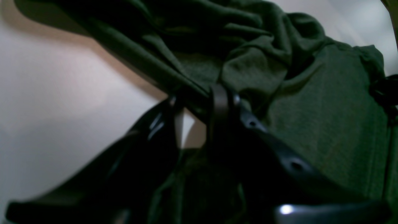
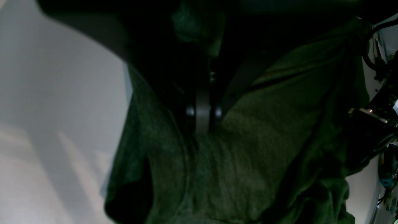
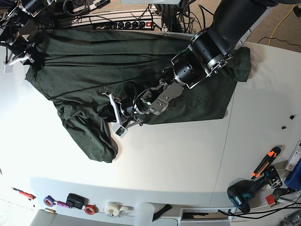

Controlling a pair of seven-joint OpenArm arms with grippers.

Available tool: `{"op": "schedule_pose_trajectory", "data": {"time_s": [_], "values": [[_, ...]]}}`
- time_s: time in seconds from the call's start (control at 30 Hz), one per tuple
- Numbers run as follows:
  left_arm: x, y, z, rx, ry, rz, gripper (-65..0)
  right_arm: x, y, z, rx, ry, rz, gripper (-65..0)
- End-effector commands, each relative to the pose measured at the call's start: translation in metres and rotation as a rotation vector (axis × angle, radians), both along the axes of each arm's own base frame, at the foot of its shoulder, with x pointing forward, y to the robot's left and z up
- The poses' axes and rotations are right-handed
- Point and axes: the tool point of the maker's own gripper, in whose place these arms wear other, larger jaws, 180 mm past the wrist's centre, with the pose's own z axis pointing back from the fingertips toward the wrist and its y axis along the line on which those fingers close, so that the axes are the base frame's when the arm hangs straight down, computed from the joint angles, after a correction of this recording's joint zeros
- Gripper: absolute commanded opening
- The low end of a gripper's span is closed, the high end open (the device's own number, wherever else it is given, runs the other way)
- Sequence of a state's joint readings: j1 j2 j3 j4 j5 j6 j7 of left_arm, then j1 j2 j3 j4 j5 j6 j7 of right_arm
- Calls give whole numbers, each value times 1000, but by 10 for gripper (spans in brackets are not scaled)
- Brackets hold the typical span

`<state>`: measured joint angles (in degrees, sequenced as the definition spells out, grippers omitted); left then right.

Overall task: Layout the t-shirt on the table in an organized manner, then fold the t-shirt properly
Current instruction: 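Hold the fabric with the left gripper and pull it across the shirt, then pull the sleeve out with the left gripper, away from the shirt body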

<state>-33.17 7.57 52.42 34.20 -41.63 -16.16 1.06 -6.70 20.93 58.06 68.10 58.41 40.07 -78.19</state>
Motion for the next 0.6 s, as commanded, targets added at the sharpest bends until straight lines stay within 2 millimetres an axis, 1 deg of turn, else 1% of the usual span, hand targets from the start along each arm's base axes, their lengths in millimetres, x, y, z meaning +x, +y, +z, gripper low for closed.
{"op": "schedule_pose_trajectory", "data": {"time_s": [0.0, 0.07, 0.1, 0.27, 0.33, 0.37, 0.43, 0.57], "values": [[-4, -14, 8, 2, -2, -41, -468, 5, -11, 12, -30, -27, -5, -650], [-5, -14, 9, -1, -2, -46, -443, 5, -11, 12, -30, -27, -5, -650], [-5, -14, 9, -1, -2, -45, -441, 5, -11, 12, -30, -27, -5, -650], [-4, -14, 9, -2, -3, -42, -441, 5, -11, 13, -31, -29, -6, -650], [2, -11, 7, 11, -10, -7, -447, 5, -11, 13, -31, -30, -7, -650], [5, -9, 7, 16, -17, 16, -461, 5, -11, 13, -31, -30, -7, -650], [11, -7, 11, 4, -37, 44, -513, 5, -11, 13, -32, -32, -8, -650], [13, -8, 14, -13, -49, 52, -650, 7, -13, 14, -36, -41, -15, -650]]}}
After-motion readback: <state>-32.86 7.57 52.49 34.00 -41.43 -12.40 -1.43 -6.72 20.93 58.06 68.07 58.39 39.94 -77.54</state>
